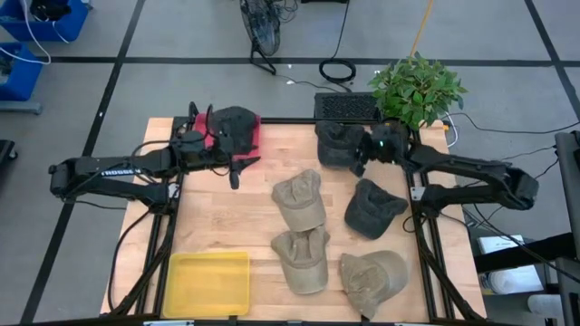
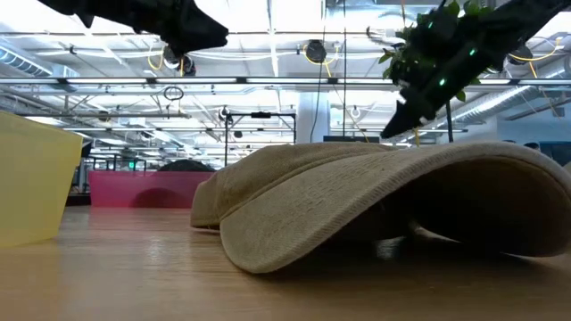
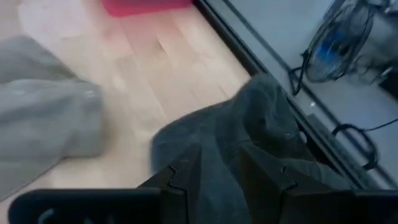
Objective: Pick & Place hat
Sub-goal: Put the top black cap into the red bin
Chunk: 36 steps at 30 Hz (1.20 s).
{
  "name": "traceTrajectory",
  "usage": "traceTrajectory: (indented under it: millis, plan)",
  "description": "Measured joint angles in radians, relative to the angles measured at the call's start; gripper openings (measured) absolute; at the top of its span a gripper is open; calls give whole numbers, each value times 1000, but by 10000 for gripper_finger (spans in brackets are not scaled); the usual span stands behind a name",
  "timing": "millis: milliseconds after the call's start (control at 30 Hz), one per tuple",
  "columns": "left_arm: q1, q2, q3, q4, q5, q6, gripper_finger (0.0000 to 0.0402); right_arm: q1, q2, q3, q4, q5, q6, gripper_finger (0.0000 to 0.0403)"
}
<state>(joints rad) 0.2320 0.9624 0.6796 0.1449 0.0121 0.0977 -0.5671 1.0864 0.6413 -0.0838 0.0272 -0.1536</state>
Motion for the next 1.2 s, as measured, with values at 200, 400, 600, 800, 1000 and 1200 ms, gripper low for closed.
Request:
traceTrajectory:
  millis: [200,400,600,800,1000,1200]
  plan:
    - [-7,31,-7,21,15,32,159,-148,155,7,113,-123,-47,96]
    - [-6,32,-6,32,16,47,159,-174,331,87,110,-132,-84,96]
    - [-6,32,-6,28,16,48,159,-189,426,124,120,-130,-119,97]
    - [-6,32,-6,11,16,50,159,-207,482,124,123,-81,-125,127]
    - [-6,32,-6,-8,15,50,159,-209,488,123,117,-133,-121,140]
    - [-6,32,-6,-31,15,49,159,-210,426,122,117,-140,-124,139]
